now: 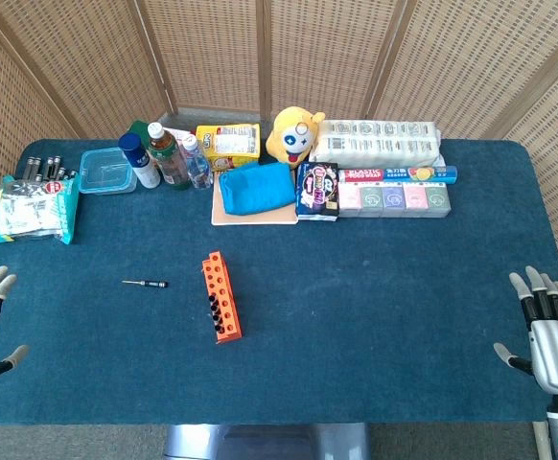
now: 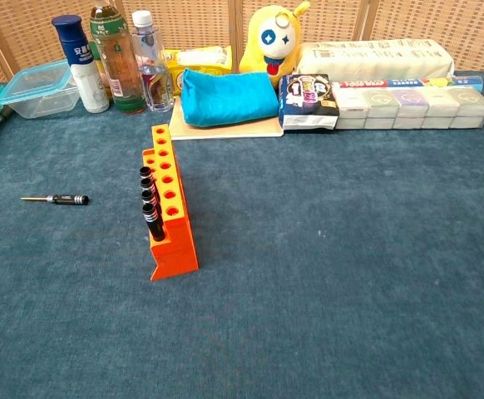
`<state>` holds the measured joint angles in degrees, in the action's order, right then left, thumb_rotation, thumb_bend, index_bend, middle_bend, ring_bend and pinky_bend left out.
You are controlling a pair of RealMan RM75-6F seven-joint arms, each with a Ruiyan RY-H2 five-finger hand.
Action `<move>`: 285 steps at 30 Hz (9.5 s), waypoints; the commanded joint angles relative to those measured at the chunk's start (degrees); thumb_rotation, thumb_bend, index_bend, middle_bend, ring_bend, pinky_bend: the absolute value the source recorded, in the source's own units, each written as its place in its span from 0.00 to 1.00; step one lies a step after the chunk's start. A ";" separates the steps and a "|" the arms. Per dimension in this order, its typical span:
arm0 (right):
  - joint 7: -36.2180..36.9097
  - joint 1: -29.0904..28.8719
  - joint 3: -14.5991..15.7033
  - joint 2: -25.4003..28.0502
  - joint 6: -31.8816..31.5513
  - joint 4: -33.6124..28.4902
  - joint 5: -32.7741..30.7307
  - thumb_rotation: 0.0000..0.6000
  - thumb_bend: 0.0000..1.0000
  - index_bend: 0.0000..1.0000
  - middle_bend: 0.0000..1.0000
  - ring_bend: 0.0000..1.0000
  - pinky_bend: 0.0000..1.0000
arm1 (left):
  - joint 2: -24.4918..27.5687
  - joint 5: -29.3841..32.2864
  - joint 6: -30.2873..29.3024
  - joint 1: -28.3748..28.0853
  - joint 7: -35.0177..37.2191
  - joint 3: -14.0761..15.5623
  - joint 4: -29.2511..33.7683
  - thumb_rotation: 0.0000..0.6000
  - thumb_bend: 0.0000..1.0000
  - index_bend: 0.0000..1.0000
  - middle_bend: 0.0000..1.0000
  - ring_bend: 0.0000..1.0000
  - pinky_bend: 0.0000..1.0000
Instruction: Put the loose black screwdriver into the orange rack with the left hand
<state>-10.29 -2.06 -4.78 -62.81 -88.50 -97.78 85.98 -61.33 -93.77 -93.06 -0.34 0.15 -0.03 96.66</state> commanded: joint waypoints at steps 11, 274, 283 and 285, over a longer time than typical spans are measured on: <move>2.37 0.17 0.39 1.02 -0.11 -0.81 0.73 1.00 0.00 0.06 0.00 0.00 0.00 | -3.04 -3.25 -3.09 -1.01 4.13 -1.36 -4.45 1.00 0.16 0.00 0.21 0.27 0.02; 21.52 -0.08 2.49 8.73 2.42 -2.31 2.53 1.00 0.00 0.05 0.00 0.00 0.02 | -31.11 50.40 8.12 -39.62 -56.00 -15.22 22.58 1.00 0.44 0.54 1.00 1.00 1.00; 22.01 0.02 2.46 8.93 2.25 -2.32 2.54 1.00 0.00 0.05 0.00 0.00 0.02 | -31.66 51.44 6.44 -40.29 -56.53 -14.60 22.76 1.00 0.43 0.54 1.00 1.00 1.00; 22.02 0.04 2.45 8.94 2.20 -2.31 2.55 1.00 0.00 0.05 0.00 0.00 0.02 | -31.62 51.74 6.24 -40.36 -56.51 -14.56 22.84 1.00 0.43 0.54 1.00 1.00 1.00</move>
<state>11.73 -2.03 -2.33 -53.87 -86.29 -100.09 88.53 -92.96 -42.14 -86.76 -40.66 -56.37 -14.62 119.46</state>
